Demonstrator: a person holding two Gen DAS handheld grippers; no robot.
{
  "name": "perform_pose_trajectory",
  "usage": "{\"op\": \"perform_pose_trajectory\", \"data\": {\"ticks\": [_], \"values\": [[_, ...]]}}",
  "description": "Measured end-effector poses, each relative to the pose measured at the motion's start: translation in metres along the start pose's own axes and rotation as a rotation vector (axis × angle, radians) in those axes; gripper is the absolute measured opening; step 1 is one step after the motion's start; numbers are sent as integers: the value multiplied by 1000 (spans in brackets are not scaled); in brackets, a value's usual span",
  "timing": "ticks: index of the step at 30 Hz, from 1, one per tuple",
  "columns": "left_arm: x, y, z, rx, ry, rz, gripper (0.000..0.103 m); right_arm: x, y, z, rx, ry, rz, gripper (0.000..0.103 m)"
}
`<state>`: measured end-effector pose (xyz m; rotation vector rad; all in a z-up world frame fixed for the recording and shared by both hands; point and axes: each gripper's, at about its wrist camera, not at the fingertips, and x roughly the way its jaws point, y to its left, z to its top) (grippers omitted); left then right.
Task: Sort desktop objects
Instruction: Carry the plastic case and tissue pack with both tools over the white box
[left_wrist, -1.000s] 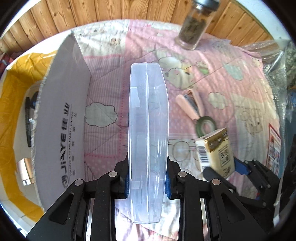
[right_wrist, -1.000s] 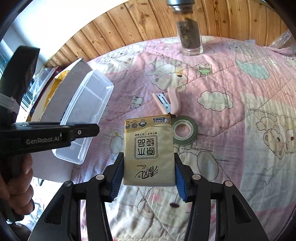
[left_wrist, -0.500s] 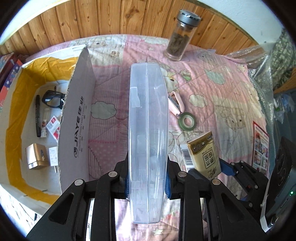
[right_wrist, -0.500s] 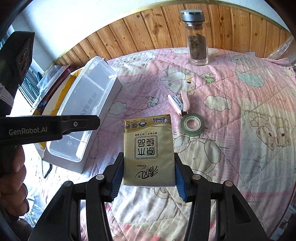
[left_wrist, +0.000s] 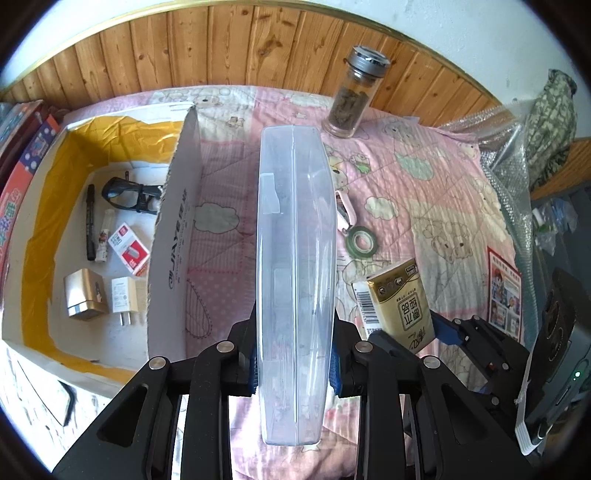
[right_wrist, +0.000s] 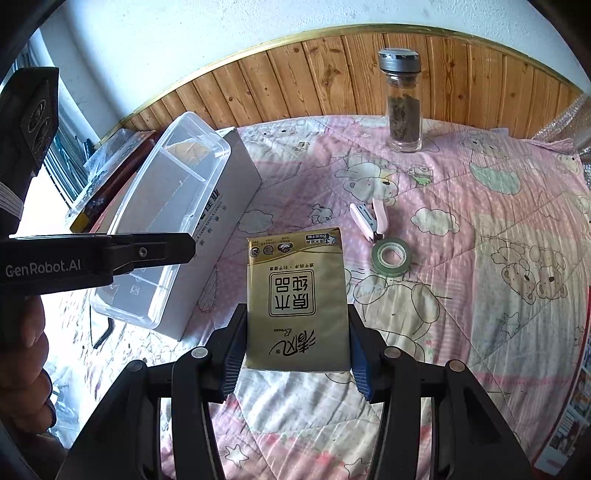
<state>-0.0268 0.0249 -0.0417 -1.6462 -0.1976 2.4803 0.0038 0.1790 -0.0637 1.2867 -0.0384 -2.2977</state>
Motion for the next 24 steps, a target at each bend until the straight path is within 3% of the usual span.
{"op": "perform_pose_trajectory", "data": {"ticks": [10, 24], "values": [[-18, 20, -14, -46, -41, 7, 28, -9, 29, 5, -89, -15, 1, 51], [-34, 70, -32, -193, -56, 3, 28, -15, 76, 35, -226, -39, 44, 51]]}}
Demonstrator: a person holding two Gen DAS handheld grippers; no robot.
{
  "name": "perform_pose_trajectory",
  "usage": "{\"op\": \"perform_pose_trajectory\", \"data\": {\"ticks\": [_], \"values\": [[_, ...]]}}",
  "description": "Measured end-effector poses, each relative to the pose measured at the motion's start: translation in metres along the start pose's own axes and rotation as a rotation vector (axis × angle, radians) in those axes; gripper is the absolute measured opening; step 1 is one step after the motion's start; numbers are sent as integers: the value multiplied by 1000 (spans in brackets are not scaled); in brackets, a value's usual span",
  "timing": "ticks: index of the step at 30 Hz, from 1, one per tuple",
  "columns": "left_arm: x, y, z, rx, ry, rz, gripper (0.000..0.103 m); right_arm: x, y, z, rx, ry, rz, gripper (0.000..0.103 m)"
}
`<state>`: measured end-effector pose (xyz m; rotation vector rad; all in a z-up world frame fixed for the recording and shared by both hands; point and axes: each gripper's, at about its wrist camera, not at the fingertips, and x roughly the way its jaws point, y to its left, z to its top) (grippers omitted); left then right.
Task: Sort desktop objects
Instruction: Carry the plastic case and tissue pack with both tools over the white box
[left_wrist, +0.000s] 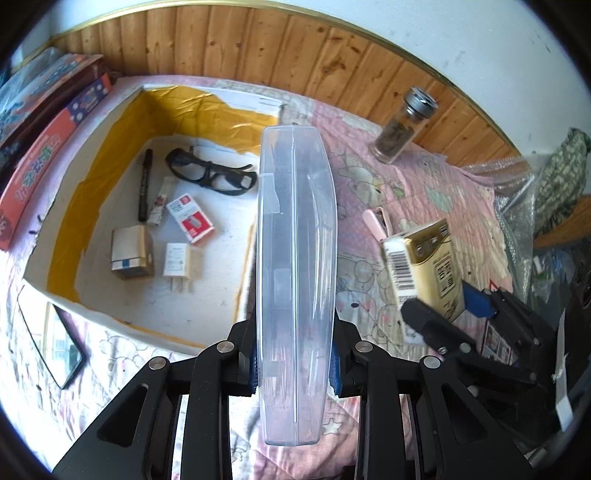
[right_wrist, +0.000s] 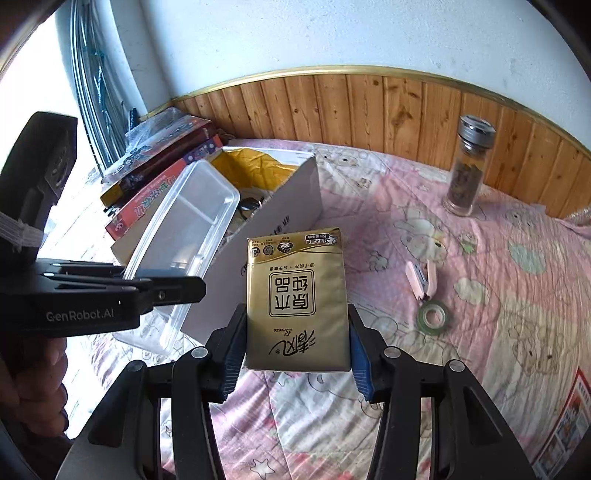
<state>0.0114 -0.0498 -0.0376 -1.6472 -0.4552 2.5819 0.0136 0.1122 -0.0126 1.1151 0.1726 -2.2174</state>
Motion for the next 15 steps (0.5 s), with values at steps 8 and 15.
{"op": "perform_pose_trajectory", "data": {"ticks": [8, 15], "values": [[-6, 33, 2, -73, -8, 29, 28, 3, 14, 25, -44, -18, 31, 51], [-9, 54, 8, -119, -8, 49, 28, 12, 35, 41, -86, -15, 71, 51]]}}
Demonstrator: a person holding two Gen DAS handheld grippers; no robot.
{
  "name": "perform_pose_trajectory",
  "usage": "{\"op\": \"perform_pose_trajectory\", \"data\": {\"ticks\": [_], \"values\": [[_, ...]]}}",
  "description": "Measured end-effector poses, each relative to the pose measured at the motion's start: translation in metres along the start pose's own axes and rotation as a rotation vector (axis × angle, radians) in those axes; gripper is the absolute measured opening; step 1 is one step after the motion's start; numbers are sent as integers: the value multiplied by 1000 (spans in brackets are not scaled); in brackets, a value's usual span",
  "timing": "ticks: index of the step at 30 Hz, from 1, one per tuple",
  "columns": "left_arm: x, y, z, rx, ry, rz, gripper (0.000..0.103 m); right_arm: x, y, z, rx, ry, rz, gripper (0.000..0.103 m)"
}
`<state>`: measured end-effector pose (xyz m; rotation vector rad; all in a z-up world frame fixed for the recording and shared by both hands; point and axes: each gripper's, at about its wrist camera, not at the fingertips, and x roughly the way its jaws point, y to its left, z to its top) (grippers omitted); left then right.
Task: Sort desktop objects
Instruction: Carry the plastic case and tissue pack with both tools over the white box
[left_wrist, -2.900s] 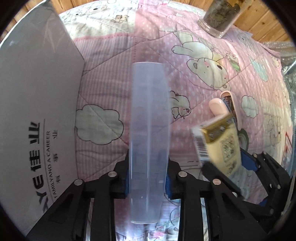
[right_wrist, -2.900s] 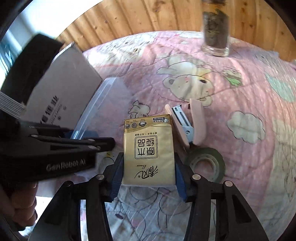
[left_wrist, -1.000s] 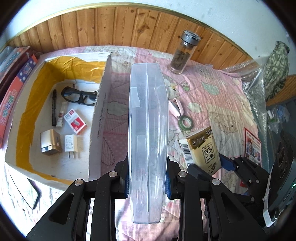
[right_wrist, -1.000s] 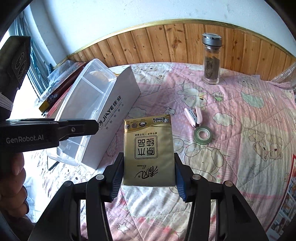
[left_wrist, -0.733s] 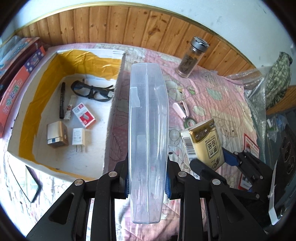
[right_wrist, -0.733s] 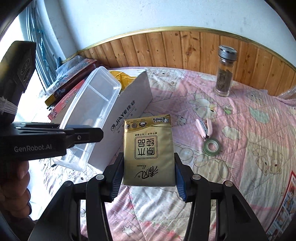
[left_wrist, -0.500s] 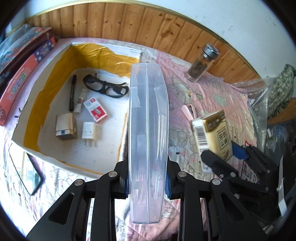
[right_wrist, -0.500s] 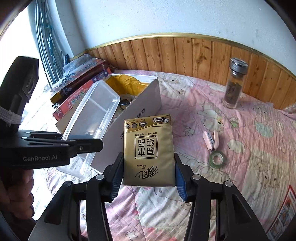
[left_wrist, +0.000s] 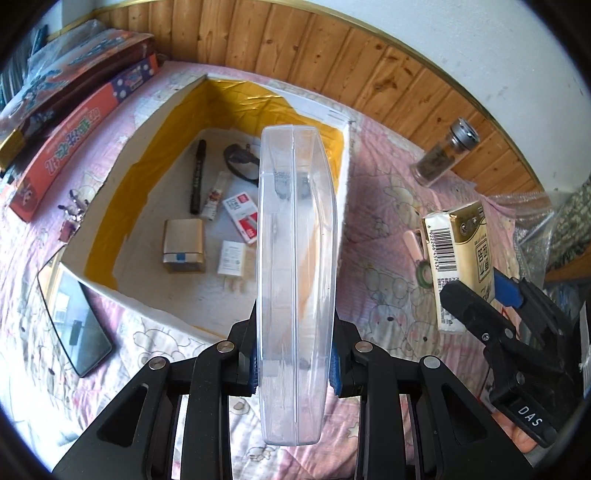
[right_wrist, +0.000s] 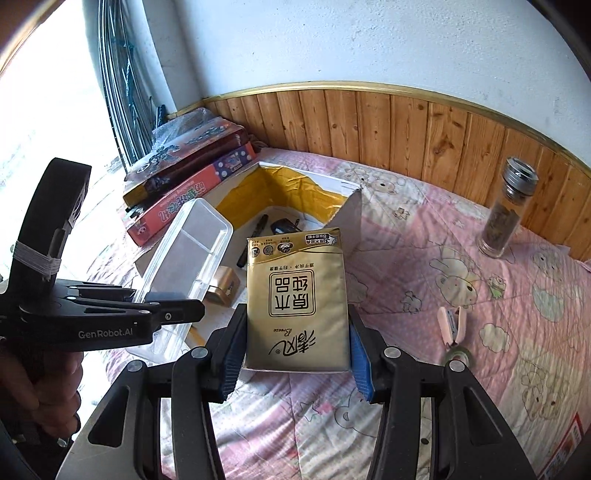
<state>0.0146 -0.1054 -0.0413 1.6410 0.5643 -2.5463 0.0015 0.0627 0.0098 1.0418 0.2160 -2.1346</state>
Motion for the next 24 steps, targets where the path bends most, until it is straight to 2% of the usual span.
{"op": "perform_pose_trajectory", "data": {"ticks": [16, 24], "values": [[0, 51, 31, -83, -14, 68, 28, 42, 26, 35, -51, 45, 64, 51], [5, 75, 52, -100, -16, 112, 28, 61, 39, 44, -120, 80, 96, 51]]}}
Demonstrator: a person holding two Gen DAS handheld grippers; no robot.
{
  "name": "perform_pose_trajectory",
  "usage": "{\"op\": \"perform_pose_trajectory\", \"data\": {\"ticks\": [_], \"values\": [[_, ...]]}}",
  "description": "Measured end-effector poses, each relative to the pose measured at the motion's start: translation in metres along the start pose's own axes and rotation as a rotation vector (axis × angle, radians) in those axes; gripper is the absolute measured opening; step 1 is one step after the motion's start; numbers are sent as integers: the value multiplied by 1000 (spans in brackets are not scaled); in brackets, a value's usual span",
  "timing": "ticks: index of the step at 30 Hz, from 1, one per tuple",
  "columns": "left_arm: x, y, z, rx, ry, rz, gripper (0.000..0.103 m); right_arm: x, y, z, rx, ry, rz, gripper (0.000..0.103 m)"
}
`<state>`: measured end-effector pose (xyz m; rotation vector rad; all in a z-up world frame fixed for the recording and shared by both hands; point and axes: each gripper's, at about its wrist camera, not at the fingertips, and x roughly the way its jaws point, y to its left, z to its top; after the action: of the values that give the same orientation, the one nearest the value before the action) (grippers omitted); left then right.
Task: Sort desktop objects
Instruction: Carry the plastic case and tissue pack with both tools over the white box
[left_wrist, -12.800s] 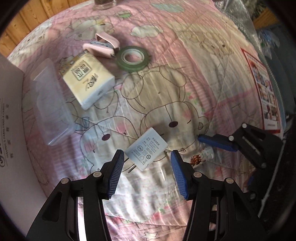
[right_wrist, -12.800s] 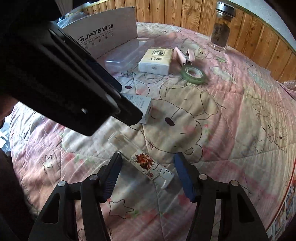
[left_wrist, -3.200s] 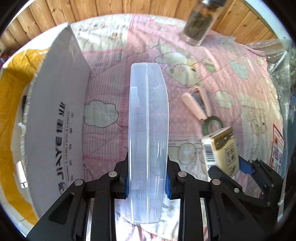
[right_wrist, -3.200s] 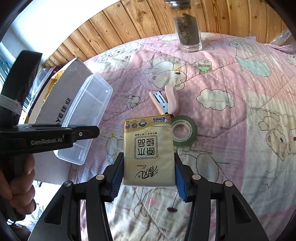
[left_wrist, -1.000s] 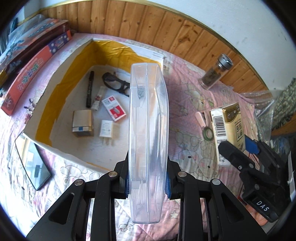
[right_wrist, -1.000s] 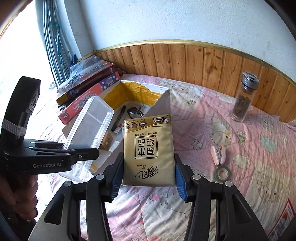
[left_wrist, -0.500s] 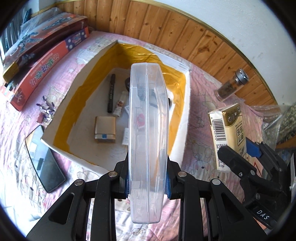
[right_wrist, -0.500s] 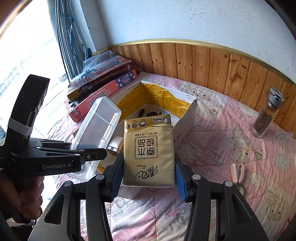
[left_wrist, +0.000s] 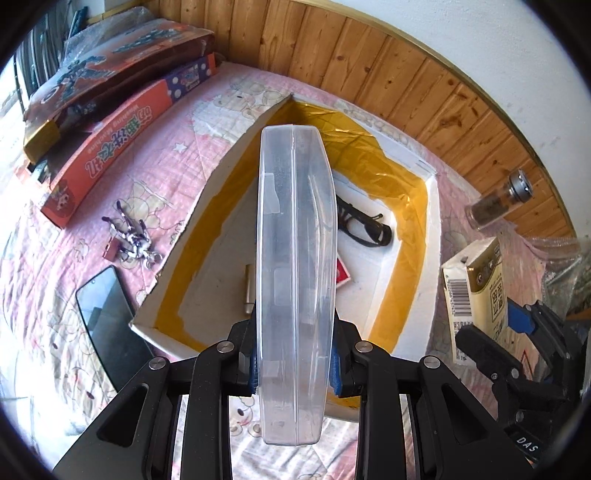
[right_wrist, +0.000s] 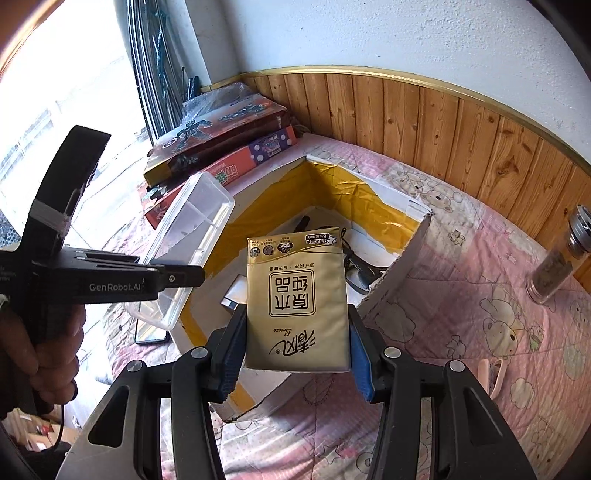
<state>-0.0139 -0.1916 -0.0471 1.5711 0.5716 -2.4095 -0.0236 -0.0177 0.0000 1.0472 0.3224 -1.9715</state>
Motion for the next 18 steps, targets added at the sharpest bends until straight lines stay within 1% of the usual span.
{"op": "perform_pose_trajectory", "data": {"ticks": [8, 18], "values": [[13, 10, 23, 25, 18, 31, 28, 21, 15, 1, -86, 47, 21, 51], [41, 10, 37, 106, 85, 62, 28, 42, 24, -7, -170, 112, 44, 51]]}}
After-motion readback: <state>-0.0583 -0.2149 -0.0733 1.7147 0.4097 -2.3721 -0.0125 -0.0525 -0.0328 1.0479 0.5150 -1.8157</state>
